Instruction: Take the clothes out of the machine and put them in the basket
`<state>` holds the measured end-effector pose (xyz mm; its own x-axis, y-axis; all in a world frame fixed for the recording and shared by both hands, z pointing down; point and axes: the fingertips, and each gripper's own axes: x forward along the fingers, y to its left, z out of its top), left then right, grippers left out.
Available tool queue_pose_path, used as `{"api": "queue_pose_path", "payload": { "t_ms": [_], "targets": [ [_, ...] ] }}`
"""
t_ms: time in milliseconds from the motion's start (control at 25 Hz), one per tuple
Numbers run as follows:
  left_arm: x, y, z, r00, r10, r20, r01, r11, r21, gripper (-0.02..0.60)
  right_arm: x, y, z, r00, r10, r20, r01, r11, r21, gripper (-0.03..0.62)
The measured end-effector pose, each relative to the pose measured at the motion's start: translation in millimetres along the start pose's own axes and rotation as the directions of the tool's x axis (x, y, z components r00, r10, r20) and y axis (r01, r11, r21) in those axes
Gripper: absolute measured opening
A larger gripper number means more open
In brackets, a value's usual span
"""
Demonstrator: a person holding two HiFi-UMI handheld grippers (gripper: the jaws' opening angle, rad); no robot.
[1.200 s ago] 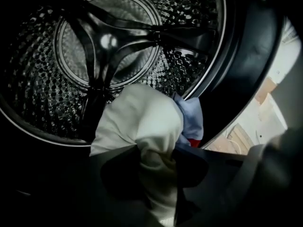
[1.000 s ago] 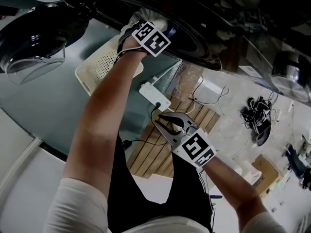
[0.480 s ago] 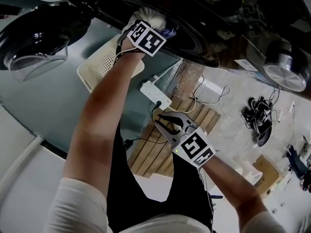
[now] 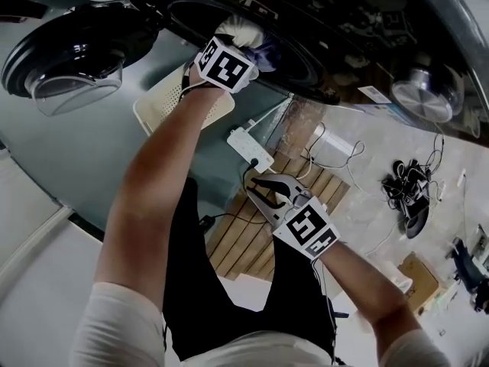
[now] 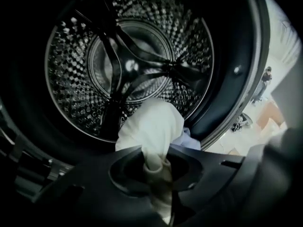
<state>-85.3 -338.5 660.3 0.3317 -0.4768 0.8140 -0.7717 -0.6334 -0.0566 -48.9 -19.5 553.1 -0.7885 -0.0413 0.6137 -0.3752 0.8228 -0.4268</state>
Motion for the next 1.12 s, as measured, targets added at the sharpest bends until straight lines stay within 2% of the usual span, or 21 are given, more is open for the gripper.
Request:
{"api": "queue_pose_path", "payload": {
  "t_ms": [480,840,1120],
  "targets": [
    [-93,-3,11,0.993,-0.016,0.113,0.024,0.997,-0.071,0.06,-19,27,8,0.999,0.051,-0.003,-0.051,0.997,-0.062,0.051],
    [-165,4,-2,0.984,-0.002,0.177,0.024,0.992,-0.124,0.06,-22,44,8,0.996,0.089,-0.014,-0.09,0.991,-0.099,0.051],
    [-223,19,-26,0.971,0.027,0.238,0.012,0.987,-0.161,0.06,-15,55,10,0.994,0.099,-0.035,-0.102,0.988,-0.119,0.051]
  ]
}}
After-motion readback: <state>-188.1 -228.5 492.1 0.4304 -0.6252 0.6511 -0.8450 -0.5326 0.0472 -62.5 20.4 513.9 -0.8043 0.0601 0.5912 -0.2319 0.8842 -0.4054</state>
